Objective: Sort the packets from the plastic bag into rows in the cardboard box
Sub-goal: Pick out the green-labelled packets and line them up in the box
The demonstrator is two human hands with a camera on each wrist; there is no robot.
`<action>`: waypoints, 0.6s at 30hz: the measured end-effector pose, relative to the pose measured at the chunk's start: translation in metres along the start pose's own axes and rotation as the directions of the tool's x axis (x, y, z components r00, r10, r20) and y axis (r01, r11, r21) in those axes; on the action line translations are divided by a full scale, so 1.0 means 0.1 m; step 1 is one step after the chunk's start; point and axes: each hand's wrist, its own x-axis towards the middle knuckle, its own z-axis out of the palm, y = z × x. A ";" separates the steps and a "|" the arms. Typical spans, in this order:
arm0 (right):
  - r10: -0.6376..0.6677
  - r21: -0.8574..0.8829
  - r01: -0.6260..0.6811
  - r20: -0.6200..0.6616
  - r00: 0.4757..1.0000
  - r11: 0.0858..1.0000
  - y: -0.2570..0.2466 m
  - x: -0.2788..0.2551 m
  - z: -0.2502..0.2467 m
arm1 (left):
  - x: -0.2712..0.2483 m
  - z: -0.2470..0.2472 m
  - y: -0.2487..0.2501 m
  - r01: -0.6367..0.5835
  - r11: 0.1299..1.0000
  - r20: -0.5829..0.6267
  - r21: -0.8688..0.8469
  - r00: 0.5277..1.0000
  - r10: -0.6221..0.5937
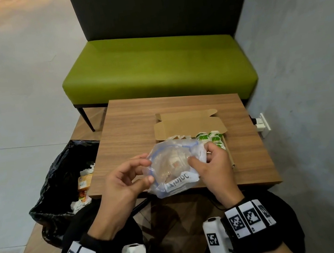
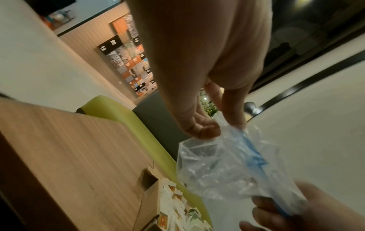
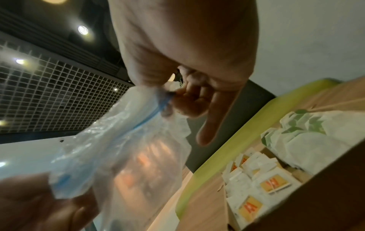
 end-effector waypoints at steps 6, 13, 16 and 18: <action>-0.255 -0.620 0.301 0.164 0.953 0.725 -0.10 -0.13 0.18 | 0.01 0.41 -0.02 -0.134 0.925 -0.085 0.355 0.981 0.175; -0.023 0.239 -0.175 0.647 0.762 0.955 -0.02 -0.10 -0.15 | 0.11 0.59 -0.11 -0.139 0.892 -0.291 0.431 0.914 0.283; -0.085 0.219 -0.103 0.708 0.701 0.970 0.01 -0.10 -0.21 | 0.15 0.60 -0.15 -0.105 0.904 -0.297 0.415 0.923 0.244; -0.113 0.124 0.043 0.644 0.756 0.991 0.06 -0.06 -0.17 | 0.15 0.60 -0.15 -0.093 0.934 -0.210 0.344 0.962 0.173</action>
